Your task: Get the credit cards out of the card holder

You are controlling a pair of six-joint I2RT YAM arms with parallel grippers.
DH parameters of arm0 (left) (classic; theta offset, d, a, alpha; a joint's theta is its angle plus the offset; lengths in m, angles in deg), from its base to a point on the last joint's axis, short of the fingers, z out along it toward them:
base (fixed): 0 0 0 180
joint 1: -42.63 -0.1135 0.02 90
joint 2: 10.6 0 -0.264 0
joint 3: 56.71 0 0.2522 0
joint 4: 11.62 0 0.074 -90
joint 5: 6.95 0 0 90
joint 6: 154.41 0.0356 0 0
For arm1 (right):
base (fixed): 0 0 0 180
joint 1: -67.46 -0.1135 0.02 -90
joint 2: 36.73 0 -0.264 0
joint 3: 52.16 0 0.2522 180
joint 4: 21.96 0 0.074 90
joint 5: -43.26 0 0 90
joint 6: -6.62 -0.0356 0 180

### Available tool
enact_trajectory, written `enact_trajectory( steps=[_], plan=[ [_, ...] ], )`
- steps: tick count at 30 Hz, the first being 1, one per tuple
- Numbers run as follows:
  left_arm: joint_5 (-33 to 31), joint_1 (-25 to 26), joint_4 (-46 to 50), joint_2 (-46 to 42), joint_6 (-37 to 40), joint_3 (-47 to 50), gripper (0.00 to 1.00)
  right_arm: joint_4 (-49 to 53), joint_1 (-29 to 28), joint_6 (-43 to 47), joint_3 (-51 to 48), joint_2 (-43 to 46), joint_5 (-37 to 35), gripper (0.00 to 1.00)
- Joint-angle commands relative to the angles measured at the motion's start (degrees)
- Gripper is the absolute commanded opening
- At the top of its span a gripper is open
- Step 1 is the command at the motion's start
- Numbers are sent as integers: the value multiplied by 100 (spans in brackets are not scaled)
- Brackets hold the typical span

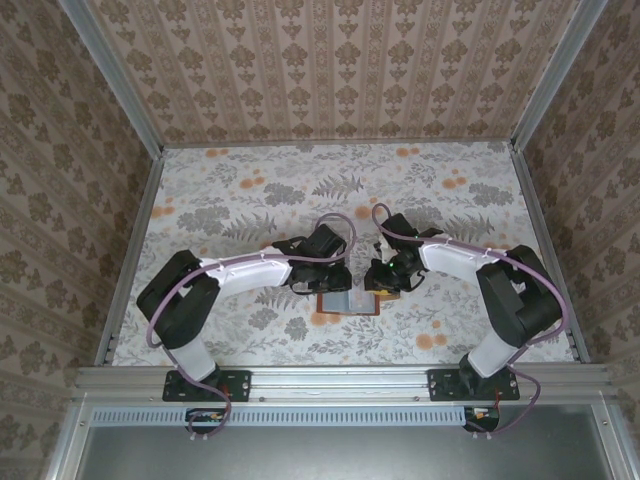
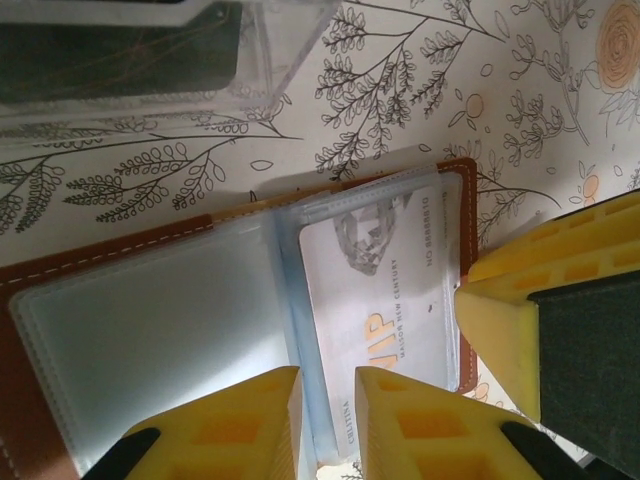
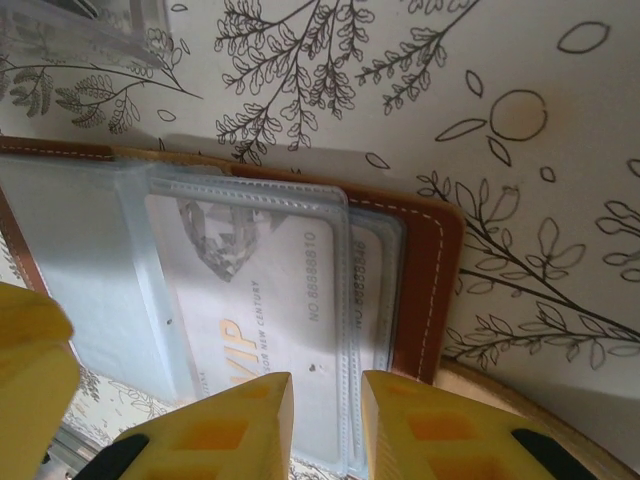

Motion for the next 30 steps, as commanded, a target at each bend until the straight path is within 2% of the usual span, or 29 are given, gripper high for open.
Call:
enact_trajectory(
  steps=[1,20,30],
  plan=[
    [230,-49,-308,98,-138,48,23,-113,-49,-89,150,-92,148,26],
    [514,-131,-813,479,-313,210,19,-142,-46,-22,38,-287,47,24],
    [363,-138,-701,496,-291,352,17,-96,-53,12,48,-291,36,24]
  ],
)
